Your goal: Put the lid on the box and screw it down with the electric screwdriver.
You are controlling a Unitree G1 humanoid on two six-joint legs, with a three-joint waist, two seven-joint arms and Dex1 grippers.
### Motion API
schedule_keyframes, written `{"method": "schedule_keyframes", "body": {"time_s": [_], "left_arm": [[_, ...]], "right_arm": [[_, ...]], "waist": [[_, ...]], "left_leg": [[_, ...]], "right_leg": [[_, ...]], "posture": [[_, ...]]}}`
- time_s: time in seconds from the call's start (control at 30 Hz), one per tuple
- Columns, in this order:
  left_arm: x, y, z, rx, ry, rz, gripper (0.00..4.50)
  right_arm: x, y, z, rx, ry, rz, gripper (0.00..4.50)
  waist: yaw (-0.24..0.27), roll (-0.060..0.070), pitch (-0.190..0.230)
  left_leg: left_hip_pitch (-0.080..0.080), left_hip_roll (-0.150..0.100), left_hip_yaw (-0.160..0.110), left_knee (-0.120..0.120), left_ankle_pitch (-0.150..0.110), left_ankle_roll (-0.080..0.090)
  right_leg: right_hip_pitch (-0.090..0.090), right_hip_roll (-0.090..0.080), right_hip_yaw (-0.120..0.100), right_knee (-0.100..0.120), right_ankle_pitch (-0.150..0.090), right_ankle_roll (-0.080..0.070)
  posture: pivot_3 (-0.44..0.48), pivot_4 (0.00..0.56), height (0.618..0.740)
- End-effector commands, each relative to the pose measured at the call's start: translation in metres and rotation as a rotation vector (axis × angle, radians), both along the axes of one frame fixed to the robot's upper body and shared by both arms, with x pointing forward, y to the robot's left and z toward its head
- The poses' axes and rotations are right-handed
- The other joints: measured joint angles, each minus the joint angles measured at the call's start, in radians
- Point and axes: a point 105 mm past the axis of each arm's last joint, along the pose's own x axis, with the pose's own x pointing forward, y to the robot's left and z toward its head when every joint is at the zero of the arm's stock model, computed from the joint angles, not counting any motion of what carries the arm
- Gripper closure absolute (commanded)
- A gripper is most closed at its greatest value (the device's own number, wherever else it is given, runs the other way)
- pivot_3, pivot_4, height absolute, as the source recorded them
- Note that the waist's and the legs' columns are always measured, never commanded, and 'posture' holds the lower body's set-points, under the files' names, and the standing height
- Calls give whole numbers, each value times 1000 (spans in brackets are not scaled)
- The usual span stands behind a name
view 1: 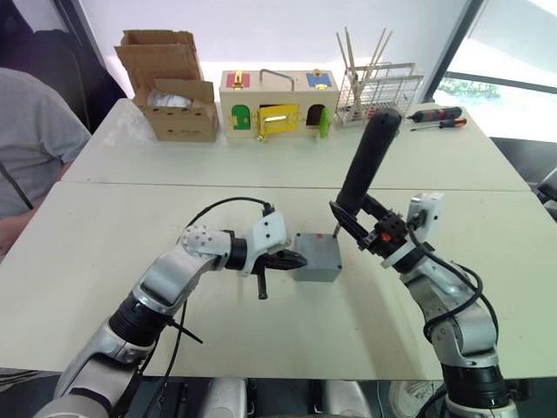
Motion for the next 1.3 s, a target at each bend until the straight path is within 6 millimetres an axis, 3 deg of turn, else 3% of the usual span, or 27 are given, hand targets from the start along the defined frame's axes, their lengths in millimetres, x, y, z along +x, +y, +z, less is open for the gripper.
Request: {"method": "schedule_keyframes", "body": {"time_s": [0.03,0.17,0.27,0.47,0.57,0.63,0.73,0.83,0.9,0.97,1.07,1.2,1.3], "left_arm": [[-1,1,-10,27,27,6,4500],[0,1,-8,19,24,11,4500],[2,2,-6,7,23,21,4500],[5,-3,-3,-44,16,44,4500],[13,-6,16,-140,-9,90,4500],[17,-6,40,-229,-32,114,4500],[7,-6,70,-285,-79,60,4500],[-14,-9,70,-216,-109,-42,4500],[-29,-12,66,-174,-118,-107,4500],[-39,-17,62,-146,-128,-140,4500],[-48,-20,57,-124,-149,-153,4500],[-54,-27,55,-129,-153,-150,4500],[-58,-27,45,-118,-141,-131,4500]], "right_arm": [[1,-8,-51,-56,205,-24,2654],[6,-12,-20,-35,107,-46,2654],[8,-13,45,34,-47,-40,2654],[-5,-16,133,80,-177,49,2654],[-8,-26,165,121,-190,62,2654],[-2,-36,177,159,-144,25,2654],[16,-70,174,121,44,-89,2654],[31,-128,152,-19,278,-338,2654],[32,-166,134,-90,429,-481,2654],[27,-191,117,-98,575,-535,2654],[14,-209,82,-91,815,-524,2654],[4,-222,59,-94,965,-508,2654],[8,-231,27,-114,1086,-532,2654]], "waist": [[0,0,0],[0,0,0],[1,4,2],[1,16,13],[0,16,18],[0,14,21],[0,14,23],[4,14,23],[3,16,25],[1,17,25],[-3,18,26],[-5,20,28],[-7,21,29]], "left_leg": [[0,0,0,0,0,0],[0,0,0,0,0,0],[-1,0,0,0,0,0],[-9,-4,1,0,0,2],[-10,-4,1,0,-1,2],[-11,-3,1,0,-1,2],[-17,-2,1,2,0,2],[-21,-4,1,3,0,2],[-23,-6,1,3,0,3],[-24,-7,3,3,0,3],[-24,-7,5,2,0,3],[-23,-6,5,2,-1,5],[-22,-5,4,3,-1,4]], "right_leg": [[0,0,0,0,0,0],[-1,-1,0,-1,0,0],[-1,-3,0,-1,0,0],[-8,-8,-2,0,1,-1],[-9,-7,-2,0,1,0],[-10,-4,-2,1,1,0],[-16,-3,-2,3,2,0],[-18,-4,-3,2,2,-1],[-19,-5,-2,0,2,-1],[-19,-5,-1,-2,2,1],[-20,-5,0,-3,4,4],[-21,-2,1,-3,5,6],[-21,0,2,-2,5,6]], "posture": [[0,150,728],[0,150,728],[0,150,728],[0,150,728],[0,150,728],[0,150,728],[0,150,728],[0,150,728],[0,150,728],[0,150,728],[0,150,728],[0,150,728],[0,150,728]]}}
